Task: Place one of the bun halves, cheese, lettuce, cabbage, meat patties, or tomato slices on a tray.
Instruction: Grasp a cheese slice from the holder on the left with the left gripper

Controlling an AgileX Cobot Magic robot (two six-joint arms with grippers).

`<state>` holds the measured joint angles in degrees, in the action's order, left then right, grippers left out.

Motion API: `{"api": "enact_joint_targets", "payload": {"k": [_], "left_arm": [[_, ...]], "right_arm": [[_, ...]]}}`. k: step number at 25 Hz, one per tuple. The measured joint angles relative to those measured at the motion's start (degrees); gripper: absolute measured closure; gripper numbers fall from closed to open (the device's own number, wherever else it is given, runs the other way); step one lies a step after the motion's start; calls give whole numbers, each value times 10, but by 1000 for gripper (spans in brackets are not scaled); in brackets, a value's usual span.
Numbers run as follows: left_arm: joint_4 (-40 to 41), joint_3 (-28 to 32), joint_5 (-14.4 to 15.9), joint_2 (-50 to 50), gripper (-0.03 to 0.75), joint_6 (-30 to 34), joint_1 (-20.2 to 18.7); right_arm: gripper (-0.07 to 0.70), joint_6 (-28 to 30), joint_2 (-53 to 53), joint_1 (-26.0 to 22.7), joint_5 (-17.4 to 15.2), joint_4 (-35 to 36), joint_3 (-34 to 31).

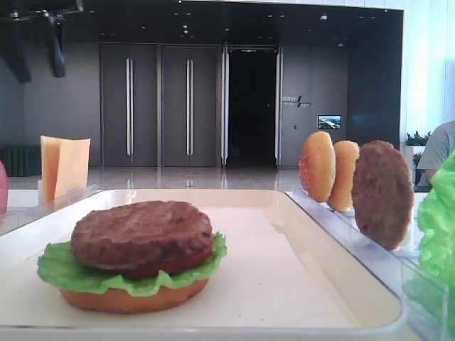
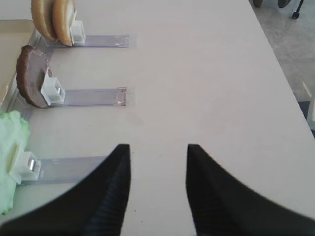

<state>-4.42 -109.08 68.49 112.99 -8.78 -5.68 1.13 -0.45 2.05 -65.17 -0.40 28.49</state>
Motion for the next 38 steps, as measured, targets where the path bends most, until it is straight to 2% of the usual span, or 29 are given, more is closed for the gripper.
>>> {"api": "enact_joint_targets", "payload": {"k": [4, 9, 19, 38], "left_arm": [[1, 0, 0, 15, 327, -20, -52], [1, 0, 1, 31, 327, -34, -87], [56, 0, 17, 39, 327, -66, -88], [41, 0, 6, 101, 327, -67, -88]], "right_arm": [[338, 0, 0, 0, 0, 0, 0], [338, 0, 0, 0, 0, 0, 0], [338, 0, 0, 0, 0, 0, 0], [338, 0, 0, 0, 0, 0, 0]]}}
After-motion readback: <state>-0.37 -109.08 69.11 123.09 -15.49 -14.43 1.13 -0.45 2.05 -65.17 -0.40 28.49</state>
